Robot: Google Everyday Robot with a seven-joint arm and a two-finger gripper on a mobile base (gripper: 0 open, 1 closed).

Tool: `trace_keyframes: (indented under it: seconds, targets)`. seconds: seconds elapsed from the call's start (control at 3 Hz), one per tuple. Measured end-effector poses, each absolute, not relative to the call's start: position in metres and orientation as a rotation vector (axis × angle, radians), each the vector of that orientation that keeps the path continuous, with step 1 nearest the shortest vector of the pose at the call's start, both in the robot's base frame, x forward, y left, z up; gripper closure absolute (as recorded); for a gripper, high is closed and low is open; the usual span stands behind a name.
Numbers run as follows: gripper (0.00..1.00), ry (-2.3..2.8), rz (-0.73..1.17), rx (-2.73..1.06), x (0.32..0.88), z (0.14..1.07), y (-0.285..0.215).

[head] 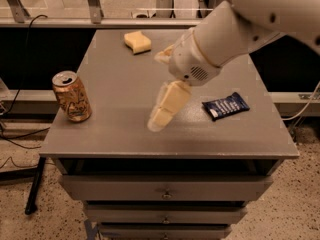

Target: Move orange can near sponge

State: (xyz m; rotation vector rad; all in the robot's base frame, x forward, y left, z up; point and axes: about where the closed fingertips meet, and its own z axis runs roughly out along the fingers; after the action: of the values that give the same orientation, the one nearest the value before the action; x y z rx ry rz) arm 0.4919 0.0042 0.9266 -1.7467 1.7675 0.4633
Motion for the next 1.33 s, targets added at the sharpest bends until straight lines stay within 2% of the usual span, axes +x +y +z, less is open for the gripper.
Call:
trace_keyframes:
  seconds: [0.33, 1.0, 1.33]
  targets:
    - [0.00, 1.520, 0.708, -1.726, 0.488, 0.920, 0.113]
    - [0.00, 1.334, 0.911, -1.652, 0.501, 0.905, 0.218]
    - [0.19, 1.288, 0.966, -1.619, 0.512, 0.898, 0.245]
